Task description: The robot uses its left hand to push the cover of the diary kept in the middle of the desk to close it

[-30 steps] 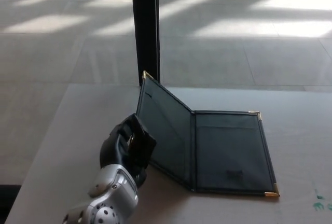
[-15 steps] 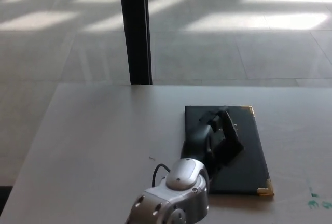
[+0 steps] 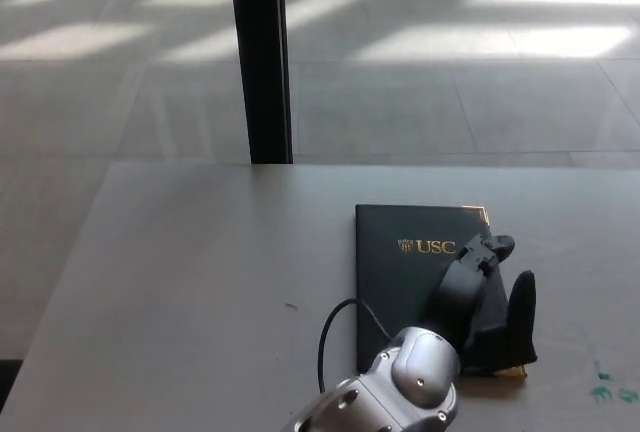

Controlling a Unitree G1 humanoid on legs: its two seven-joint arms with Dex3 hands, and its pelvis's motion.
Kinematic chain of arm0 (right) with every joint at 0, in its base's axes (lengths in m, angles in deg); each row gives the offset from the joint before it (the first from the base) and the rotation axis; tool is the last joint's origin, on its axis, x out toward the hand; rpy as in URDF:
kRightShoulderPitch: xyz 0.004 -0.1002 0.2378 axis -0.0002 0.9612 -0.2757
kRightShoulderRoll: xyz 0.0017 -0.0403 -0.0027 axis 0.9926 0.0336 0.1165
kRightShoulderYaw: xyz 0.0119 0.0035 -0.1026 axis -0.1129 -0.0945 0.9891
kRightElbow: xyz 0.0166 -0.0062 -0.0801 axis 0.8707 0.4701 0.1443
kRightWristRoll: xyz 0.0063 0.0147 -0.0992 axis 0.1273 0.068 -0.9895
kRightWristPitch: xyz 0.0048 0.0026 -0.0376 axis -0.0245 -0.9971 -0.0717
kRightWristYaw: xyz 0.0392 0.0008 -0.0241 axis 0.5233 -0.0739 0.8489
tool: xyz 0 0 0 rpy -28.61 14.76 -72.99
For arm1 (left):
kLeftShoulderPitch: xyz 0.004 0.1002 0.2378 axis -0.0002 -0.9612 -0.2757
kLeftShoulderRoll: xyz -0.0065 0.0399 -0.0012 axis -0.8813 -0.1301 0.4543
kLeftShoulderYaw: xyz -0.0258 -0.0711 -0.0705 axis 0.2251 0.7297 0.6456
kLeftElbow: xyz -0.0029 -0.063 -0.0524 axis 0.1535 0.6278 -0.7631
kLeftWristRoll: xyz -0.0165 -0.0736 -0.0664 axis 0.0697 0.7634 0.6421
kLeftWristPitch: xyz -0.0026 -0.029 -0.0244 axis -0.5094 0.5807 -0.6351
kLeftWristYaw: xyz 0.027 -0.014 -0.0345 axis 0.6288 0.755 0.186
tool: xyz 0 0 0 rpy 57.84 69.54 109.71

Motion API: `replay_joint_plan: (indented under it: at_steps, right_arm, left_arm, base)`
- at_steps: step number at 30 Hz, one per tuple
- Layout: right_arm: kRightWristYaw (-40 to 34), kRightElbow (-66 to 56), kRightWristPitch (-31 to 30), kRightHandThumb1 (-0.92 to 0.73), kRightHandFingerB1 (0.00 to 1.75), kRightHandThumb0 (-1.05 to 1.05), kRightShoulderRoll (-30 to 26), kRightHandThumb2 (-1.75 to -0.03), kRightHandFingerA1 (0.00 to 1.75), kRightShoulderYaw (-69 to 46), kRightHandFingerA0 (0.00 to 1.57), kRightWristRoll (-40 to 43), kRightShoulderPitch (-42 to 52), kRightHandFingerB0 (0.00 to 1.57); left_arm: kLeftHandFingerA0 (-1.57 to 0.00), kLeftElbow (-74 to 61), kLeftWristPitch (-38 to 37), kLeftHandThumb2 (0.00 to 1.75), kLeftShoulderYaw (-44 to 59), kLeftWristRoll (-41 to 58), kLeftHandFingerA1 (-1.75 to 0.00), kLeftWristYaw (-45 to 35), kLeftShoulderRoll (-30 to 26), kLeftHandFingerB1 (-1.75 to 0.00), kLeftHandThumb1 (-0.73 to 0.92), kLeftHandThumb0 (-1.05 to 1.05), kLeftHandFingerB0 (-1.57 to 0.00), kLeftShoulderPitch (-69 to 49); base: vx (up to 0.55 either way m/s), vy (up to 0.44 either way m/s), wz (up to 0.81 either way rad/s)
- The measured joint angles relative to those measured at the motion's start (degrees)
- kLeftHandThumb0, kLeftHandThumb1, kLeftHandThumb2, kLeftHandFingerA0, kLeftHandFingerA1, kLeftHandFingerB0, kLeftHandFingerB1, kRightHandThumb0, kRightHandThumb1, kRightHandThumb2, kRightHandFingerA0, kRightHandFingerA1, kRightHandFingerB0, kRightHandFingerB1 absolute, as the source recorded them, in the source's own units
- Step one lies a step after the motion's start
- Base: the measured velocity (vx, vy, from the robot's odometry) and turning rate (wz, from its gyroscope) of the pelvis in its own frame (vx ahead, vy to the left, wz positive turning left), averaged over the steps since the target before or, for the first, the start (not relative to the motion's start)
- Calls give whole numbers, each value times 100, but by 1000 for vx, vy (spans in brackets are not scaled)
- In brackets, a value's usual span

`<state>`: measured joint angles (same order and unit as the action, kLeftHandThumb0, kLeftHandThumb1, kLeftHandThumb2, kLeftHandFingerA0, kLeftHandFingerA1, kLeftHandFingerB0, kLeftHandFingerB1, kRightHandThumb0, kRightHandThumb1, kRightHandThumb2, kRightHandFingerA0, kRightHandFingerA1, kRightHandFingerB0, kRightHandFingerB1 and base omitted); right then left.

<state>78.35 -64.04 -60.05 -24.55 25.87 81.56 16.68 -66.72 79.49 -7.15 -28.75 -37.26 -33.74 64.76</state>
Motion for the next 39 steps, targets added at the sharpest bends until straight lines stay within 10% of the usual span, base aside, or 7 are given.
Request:
replay_joint_plan:
  at_steps: [1,3,22,24,26,28,39]
  right_arm:
    - [0,0,0,-67,57,-97,0,-118,75,12,91,-1,-7,65]
    - [0,1,0,-90,54,-102,0,-66,75,29,94,-2,-18,71]
    - [1,3,0,-69,58,-105,0,-96,78,129,92,-9,49,68]
    - [0,2,0,-69,57,-105,0,-98,79,129,91,-12,76,68]
    - [-1,3,-1,-91,52,-101,0,-68,74,128,94,-12,100,71]
    - [-3,3,-1,-91,51,-101,0,-71,73,129,95,-13,107,70]
    - [-3,2,-1,-90,51,-101,0,-70,74,130,93,-27,107,70]
  left_arm:
    - [-2,60,0,127,-160,-81,-47,3,-72,-40,81,-92,-2,69]
    - [-2,157,0,126,-406,-203,-38,7,-178,-34,83,-94,-1,197]
    - [0,-627,-383,112,-593,-1217,-52,-18,-2968,-51,47,-38,0,922]
    - [-11,-818,-531,80,-165,-1229,-43,-20,-3439,-37,92,-90,-13,653]
    - [0,-950,-662,111,241,-1223,-51,-21,-3755,-50,48,-38,0,367]
    - [-12,-993,-777,75,643,-1200,-52,-21,-3936,-38,92,-92,-13,57]
    - [-10,-943,-1180,74,2562,-953,-70,-23,-4057,-46,92,-92,-12,-1821]
  base:
    - [0,0,0]
    - [0,0,0]
    - [0,0,0]
    - [0,0,0]
    - [0,0,0]
    - [0,0,0]
    - [0,0,0]
